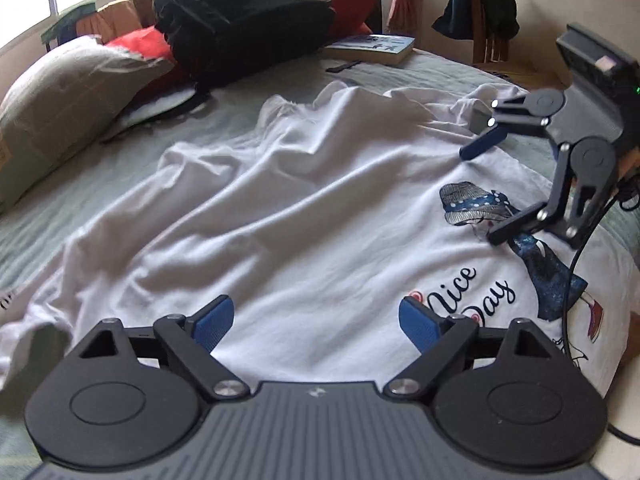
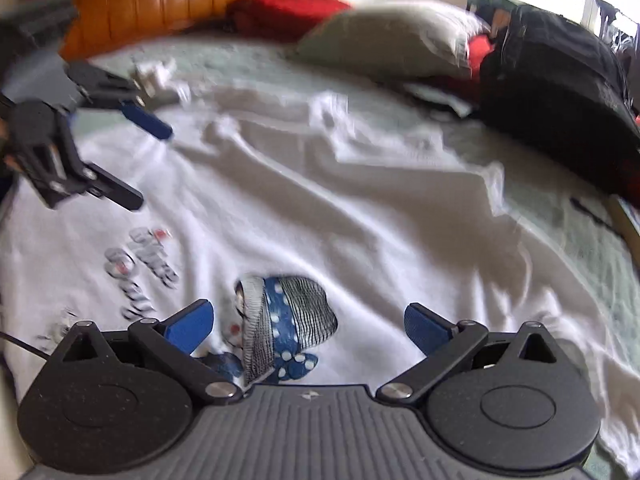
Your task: Fold clothes
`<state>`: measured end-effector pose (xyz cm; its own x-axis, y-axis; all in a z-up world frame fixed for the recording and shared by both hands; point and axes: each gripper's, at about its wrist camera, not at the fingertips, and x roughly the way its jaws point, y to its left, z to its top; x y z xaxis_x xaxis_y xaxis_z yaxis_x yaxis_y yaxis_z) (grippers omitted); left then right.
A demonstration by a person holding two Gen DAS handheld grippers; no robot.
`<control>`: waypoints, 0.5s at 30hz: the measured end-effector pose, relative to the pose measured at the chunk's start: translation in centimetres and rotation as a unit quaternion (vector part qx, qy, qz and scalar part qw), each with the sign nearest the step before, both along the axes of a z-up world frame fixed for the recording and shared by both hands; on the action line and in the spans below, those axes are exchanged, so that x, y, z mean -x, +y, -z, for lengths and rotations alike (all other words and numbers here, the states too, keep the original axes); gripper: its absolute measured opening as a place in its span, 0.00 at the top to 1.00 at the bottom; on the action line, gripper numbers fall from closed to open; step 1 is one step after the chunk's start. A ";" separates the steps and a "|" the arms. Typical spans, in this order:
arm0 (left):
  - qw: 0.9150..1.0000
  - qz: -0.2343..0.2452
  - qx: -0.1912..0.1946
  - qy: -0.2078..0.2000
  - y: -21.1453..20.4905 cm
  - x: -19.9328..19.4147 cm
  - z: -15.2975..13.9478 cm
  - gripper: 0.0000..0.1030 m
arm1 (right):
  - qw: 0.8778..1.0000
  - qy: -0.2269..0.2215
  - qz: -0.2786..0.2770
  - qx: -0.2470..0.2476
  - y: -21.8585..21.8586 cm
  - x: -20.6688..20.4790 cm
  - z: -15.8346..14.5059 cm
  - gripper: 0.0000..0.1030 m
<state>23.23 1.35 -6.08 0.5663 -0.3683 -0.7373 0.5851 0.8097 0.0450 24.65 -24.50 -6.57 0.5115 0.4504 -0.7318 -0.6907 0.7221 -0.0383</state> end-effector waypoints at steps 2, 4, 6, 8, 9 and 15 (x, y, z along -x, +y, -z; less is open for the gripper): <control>0.999 -0.029 -0.008 0.012 1.0 0.3 1.0 0.13 | 1.000 0.016 0.008 -0.009 -1.0 -0.2 0.9 0.00; 0.998 -0.060 0.005 0.024 3.1 0.8 1.6 0.10 | 0.999 0.025 0.040 -0.022 -3.5 0.2 0.8 0.00; 0.995 -0.089 0.018 0.033 4.9 1.4 1.3 0.10 | 0.997 0.032 0.065 -0.037 -5.9 0.9 0.7 0.00; 0.994 -0.107 0.017 0.034 5.6 1.8 0.6 0.11 | 0.994 0.037 0.097 -0.029 -6.8 1.5 0.4 0.00; 0.993 -0.111 0.017 0.032 5.6 1.9 0.1 0.11 | 0.992 0.040 0.114 -0.024 -7.0 1.6 0.2 0.00; 0.995 -0.080 0.064 0.006 2.2 1.2 -2.4 0.10 | 0.990 0.044 0.102 -0.084 -4.0 0.5 -1.2 0.00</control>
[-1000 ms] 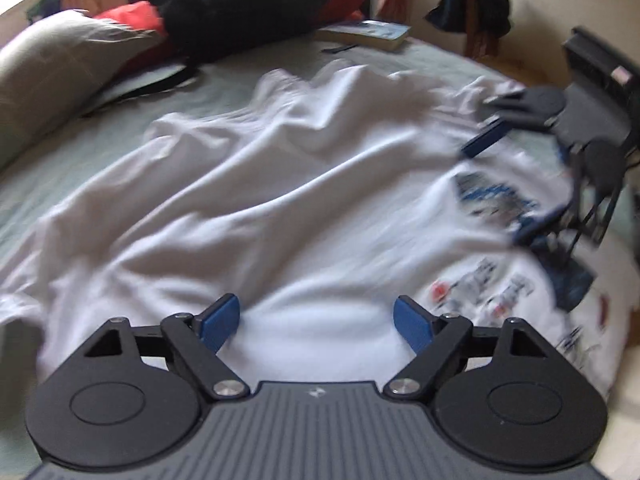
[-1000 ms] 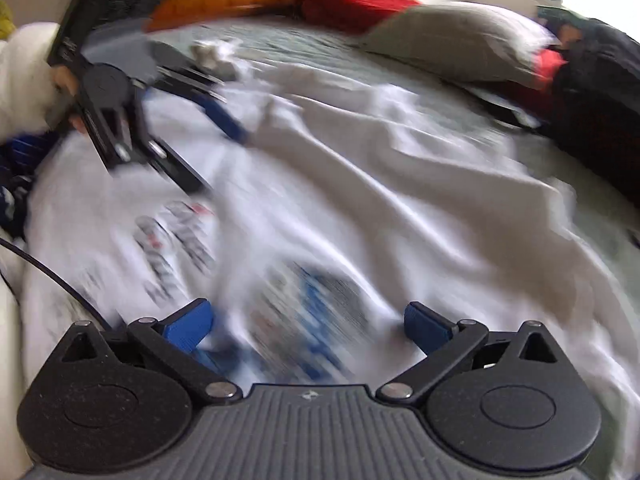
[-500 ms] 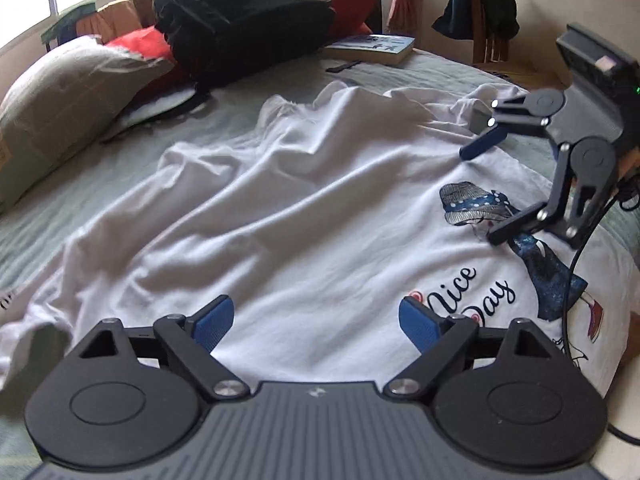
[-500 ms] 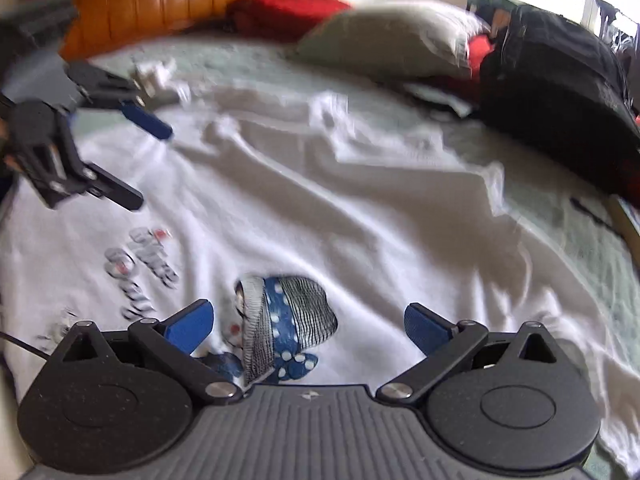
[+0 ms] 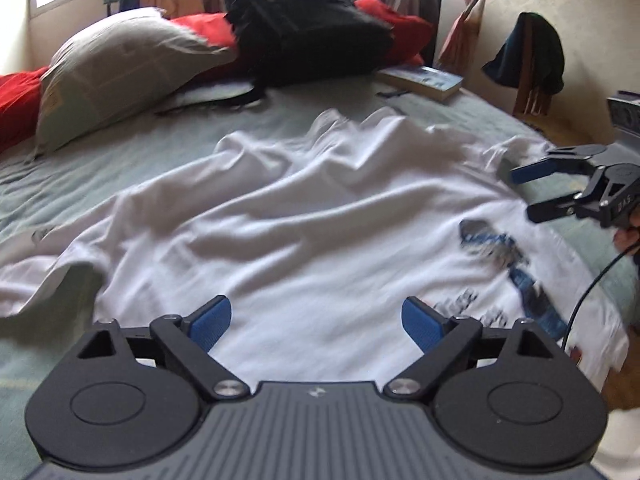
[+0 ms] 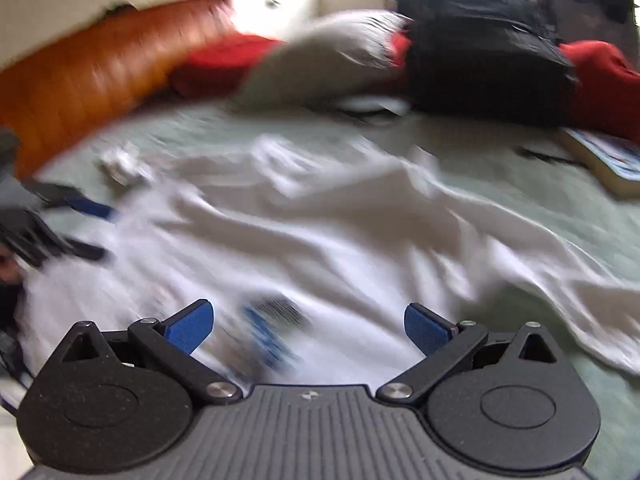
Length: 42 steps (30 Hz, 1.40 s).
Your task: Fold clothes
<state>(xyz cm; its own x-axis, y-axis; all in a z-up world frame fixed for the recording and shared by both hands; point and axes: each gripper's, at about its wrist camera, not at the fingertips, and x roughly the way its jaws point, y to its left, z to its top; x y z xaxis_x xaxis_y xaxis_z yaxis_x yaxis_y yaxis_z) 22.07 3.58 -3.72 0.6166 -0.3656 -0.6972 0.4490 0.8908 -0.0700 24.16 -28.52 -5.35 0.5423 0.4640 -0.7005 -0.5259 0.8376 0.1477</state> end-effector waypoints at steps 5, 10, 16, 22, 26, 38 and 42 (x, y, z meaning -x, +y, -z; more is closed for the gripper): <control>0.999 -0.036 -0.003 0.034 -0.7 -0.9 2.8 0.10 | 0.999 0.015 -0.032 -0.014 4.0 -1.9 0.6 0.00; 0.996 -0.083 0.002 0.028 2.9 1.3 4.3 0.10 | 1.000 0.000 -0.026 0.006 3.3 -1.0 2.0 0.00; 0.992 -0.106 0.067 0.032 4.9 -0.1 2.0 0.10 | 0.999 -0.008 -0.001 0.040 3.5 -0.4 2.1 0.00; 0.985 -0.069 0.136 0.081 3.5 -6.9 3.6 0.10 | 0.999 -0.004 0.006 0.039 3.9 -0.8 2.2 0.00; 0.985 -0.133 0.096 0.049 5.2 -9.3 4.4 0.11 | 0.999 -0.002 0.006 0.036 3.8 -0.9 2.2 0.00; 0.987 -0.072 0.130 0.061 6.6 -4.7 1.9 0.06 | 0.999 -0.001 0.011 0.037 4.1 -1.2 2.3 0.00; 0.987 -0.123 0.071 0.076 7.6 -4.2 3.9 0.07 | 0.999 -0.002 0.014 0.036 4.0 -1.3 2.3 0.00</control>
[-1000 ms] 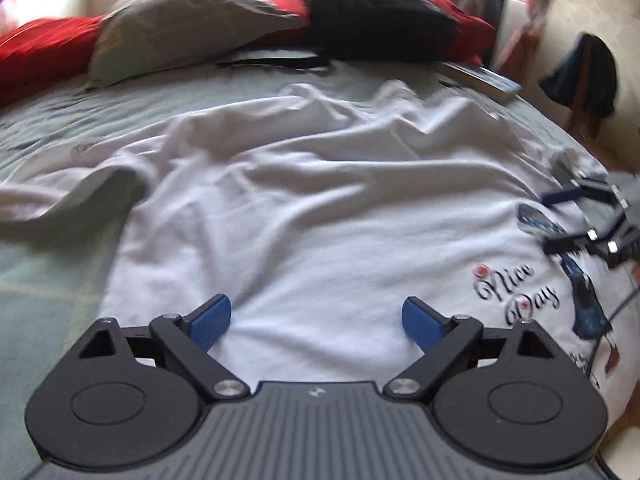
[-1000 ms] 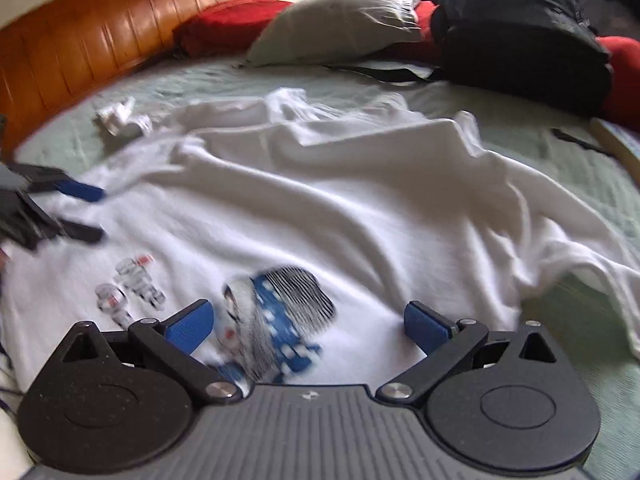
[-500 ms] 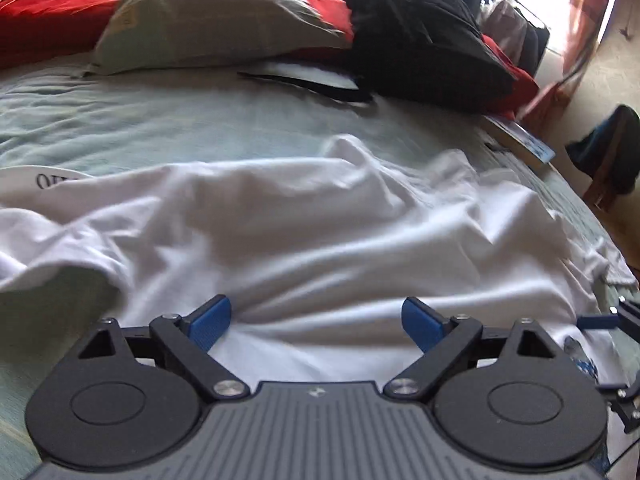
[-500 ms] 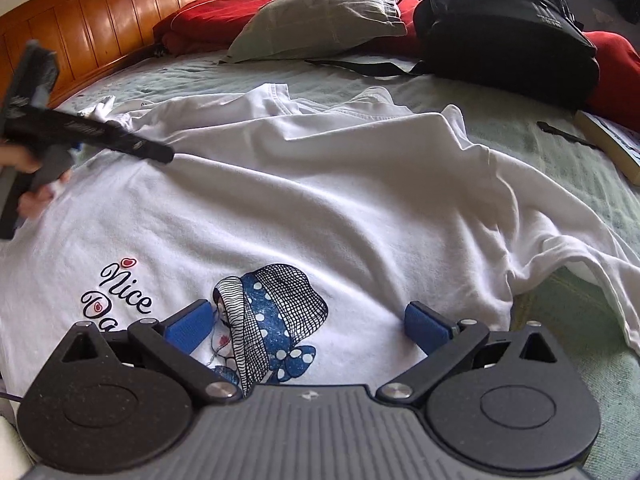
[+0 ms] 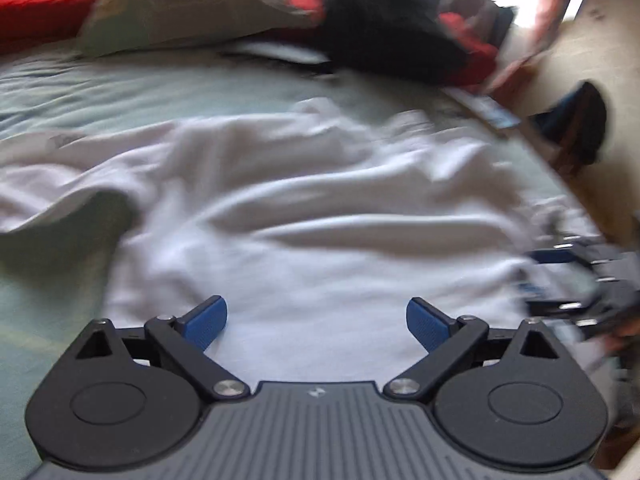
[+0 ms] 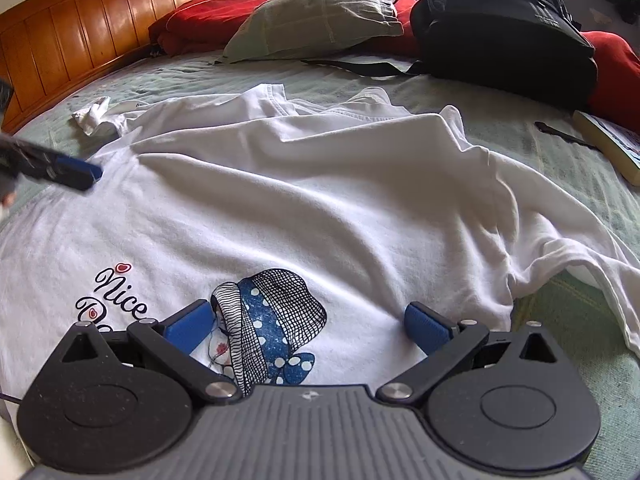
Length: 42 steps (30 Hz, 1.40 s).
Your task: Fold clothes
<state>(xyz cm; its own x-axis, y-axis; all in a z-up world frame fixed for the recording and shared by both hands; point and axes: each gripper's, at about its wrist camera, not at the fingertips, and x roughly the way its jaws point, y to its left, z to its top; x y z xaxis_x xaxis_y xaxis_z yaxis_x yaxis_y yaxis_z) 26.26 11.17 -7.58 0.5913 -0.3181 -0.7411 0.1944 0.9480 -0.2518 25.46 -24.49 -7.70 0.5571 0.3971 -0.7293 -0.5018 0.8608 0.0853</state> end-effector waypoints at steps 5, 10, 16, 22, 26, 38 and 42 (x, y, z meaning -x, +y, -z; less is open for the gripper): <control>0.996 -0.084 0.024 -0.011 2.5 -0.6 -1.2 0.07 | 1.000 -0.004 0.001 -0.001 0.0 0.0 0.1 0.00; 0.999 -0.019 0.002 -0.040 -1.3 0.8 -2.6 0.05 | 1.000 -0.010 0.014 -0.024 -0.3 0.2 -1.3 0.00; 0.998 -0.006 -0.052 -0.022 -4.5 1.4 -0.6 0.05 | 0.996 -0.004 0.052 -0.074 -1.7 -2.8 -1.6 0.00; 0.994 -0.061 -0.091 -0.010 -3.4 1.8 0.3 0.02 | 0.995 0.014 0.078 -0.059 -3.9 -2.6 -0.7 0.00; 0.995 -0.042 -0.086 -0.024 -4.4 2.1 -1.2 0.02 | 0.996 0.005 0.052 -0.073 -2.8 -3.7 -2.5 0.00; 0.996 -0.041 -0.079 -0.005 -3.8 2.9 -0.5 0.02 | 0.992 -0.039 -0.084 -0.084 5.2 -11.0 -7.7 0.07; 0.996 -0.040 -0.077 -0.005 -2.9 3.5 -0.4 0.02 | 0.990 -0.045 -0.120 -0.054 9.2 -14.4 -7.7 0.15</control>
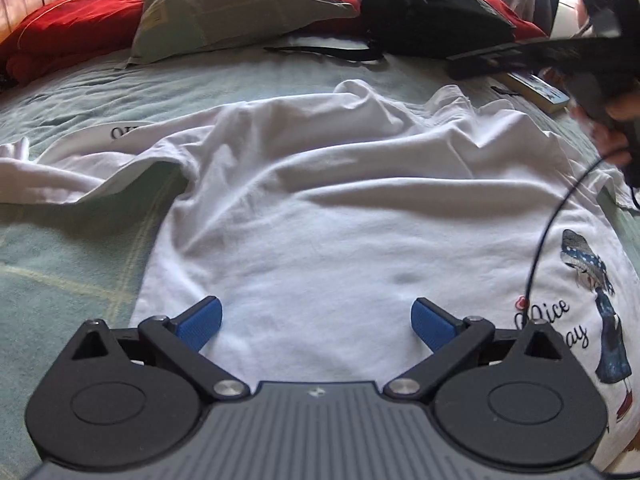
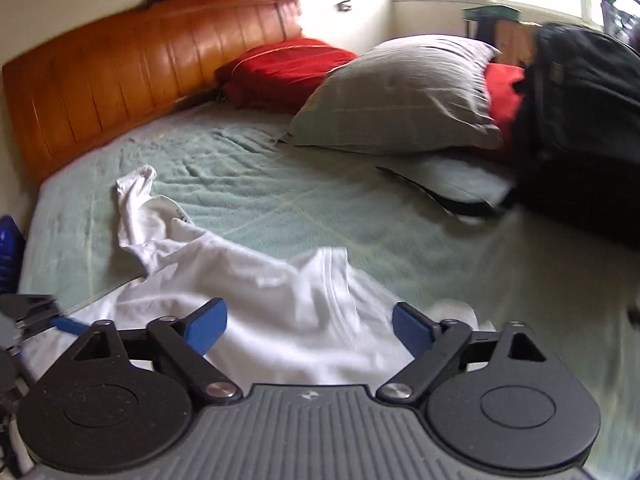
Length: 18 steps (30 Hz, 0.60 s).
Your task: Fold clothes
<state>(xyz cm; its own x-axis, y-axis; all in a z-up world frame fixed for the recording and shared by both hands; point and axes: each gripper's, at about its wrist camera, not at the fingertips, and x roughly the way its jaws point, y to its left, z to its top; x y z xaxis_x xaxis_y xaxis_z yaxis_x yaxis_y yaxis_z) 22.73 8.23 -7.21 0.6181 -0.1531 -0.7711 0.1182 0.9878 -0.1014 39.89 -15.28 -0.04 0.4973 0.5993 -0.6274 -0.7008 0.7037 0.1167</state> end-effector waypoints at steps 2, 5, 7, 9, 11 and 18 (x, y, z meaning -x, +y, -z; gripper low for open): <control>1.000 0.001 0.001 0.000 0.4 0.3 0.1 0.02 | 1.000 -0.006 -0.012 0.018 1.9 -1.9 0.3 0.18; 1.000 0.004 0.002 -0.001 0.8 0.6 0.2 0.02 | 0.999 -0.009 -0.016 0.041 4.2 -4.6 1.1 0.24; 1.000 0.008 0.003 -0.003 0.9 0.5 0.4 0.01 | 0.998 -0.010 -0.019 0.056 5.6 -6.4 1.7 0.27; 1.000 0.011 0.005 -0.005 1.0 0.4 0.5 0.01 | 0.997 -0.010 -0.020 0.070 7.0 -8.0 2.4 0.28; 1.000 0.013 0.007 -0.007 1.1 0.4 0.5 0.01 | 0.997 -0.001 -0.026 0.074 7.9 -9.2 3.1 0.29; 1.000 0.023 0.003 -0.014 1.1 0.7 0.7 0.01 | 0.991 0.002 -0.085 0.107 9.7 -9.7 5.6 0.29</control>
<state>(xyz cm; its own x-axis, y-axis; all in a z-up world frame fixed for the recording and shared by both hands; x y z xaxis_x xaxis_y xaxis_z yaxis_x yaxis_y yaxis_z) 22.06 9.38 -7.89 0.6324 -0.1868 -0.7518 0.1662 0.9806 -0.1038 49.57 -5.62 -5.64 0.3979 0.5274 -0.7507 -0.8108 0.5850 -0.0187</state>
